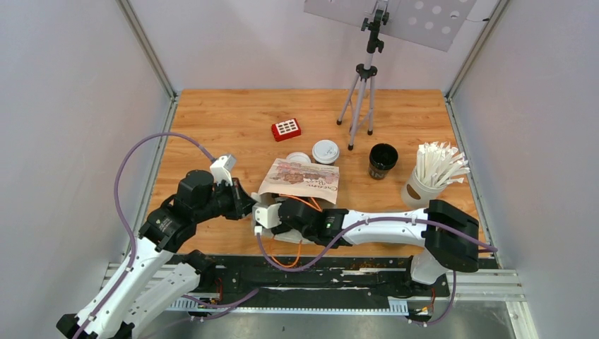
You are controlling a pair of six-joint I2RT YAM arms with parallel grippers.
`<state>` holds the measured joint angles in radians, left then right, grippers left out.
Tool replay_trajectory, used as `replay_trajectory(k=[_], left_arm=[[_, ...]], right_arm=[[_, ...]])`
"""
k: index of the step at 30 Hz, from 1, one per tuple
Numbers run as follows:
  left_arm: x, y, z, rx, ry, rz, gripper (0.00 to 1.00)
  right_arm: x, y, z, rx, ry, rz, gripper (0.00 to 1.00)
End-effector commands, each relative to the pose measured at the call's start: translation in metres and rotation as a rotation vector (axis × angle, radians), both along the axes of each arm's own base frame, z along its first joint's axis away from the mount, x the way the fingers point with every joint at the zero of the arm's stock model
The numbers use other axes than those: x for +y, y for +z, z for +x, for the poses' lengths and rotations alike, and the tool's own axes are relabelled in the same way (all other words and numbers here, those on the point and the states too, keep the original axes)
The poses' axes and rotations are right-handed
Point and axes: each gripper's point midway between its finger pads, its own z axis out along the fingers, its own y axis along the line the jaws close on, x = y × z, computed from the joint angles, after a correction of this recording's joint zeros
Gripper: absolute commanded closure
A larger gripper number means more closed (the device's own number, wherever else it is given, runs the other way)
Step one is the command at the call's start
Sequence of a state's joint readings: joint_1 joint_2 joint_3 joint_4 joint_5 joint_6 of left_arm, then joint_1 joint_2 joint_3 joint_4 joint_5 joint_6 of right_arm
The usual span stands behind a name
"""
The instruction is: Pack the takeout coffee
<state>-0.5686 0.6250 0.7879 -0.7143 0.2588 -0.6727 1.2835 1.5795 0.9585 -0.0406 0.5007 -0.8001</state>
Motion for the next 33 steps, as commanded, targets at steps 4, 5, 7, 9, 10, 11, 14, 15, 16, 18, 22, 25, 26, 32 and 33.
replay_trajectory(k=[4,5,7,9,10,11,14,15,16,18,22,25,26,32,33], left_arm=[[-0.025,0.041,-0.013,-0.059,-0.149,-0.125,0.98],[-0.022,0.041,-0.012,-0.068,-0.146,-0.099,0.95],[-0.016,0.038,-0.011,-0.068,-0.141,-0.042,0.88],[-0.012,0.034,-0.010,-0.067,-0.140,-0.005,0.82],[-0.011,0.031,-0.010,-0.065,-0.140,0.008,0.79],[-0.010,0.028,-0.010,-0.063,-0.141,0.018,0.77],[-0.010,0.021,-0.013,-0.068,-0.167,0.024,0.69],[-0.011,0.020,-0.015,-0.070,-0.180,0.021,0.66],[-0.013,0.021,-0.016,-0.076,-0.191,0.009,0.64],[-0.016,0.020,-0.019,-0.076,-0.211,-0.009,0.60],[-0.020,0.017,-0.019,-0.091,-0.225,-0.036,0.58],[-0.025,0.013,-0.016,-0.091,-0.227,-0.055,0.61],[-0.026,0.012,-0.016,-0.090,-0.234,-0.060,0.64],[-0.034,0.021,-0.017,-0.113,-0.266,-0.109,0.94],[-0.035,0.021,-0.017,-0.110,-0.269,-0.117,0.98]], right_arm=[[-0.008,0.005,0.006,0.000,-0.044,0.050,0.24],[-0.010,0.007,0.005,0.007,-0.041,0.063,0.24],[-0.013,0.011,0.003,0.019,-0.034,0.084,0.24],[-0.016,0.014,0.004,0.026,-0.040,0.098,0.24],[-0.017,0.015,0.005,0.032,-0.041,0.098,0.24],[-0.017,0.016,0.005,0.036,-0.039,0.103,0.24],[-0.017,0.020,0.004,0.049,-0.026,0.120,0.24],[-0.018,0.022,0.004,0.051,-0.025,0.123,0.25],[-0.018,0.022,0.004,0.052,-0.026,0.124,0.25],[-0.021,0.024,0.005,0.053,-0.029,0.125,0.25],[-0.025,0.025,0.004,0.062,-0.017,0.128,0.25],[-0.028,0.023,0.003,0.066,-0.015,0.121,0.25],[-0.028,0.023,0.002,0.069,-0.010,0.123,0.25],[-0.024,0.023,0.002,0.075,0.001,0.117,0.25],[-0.023,0.024,0.002,0.072,0.004,0.118,0.26]])
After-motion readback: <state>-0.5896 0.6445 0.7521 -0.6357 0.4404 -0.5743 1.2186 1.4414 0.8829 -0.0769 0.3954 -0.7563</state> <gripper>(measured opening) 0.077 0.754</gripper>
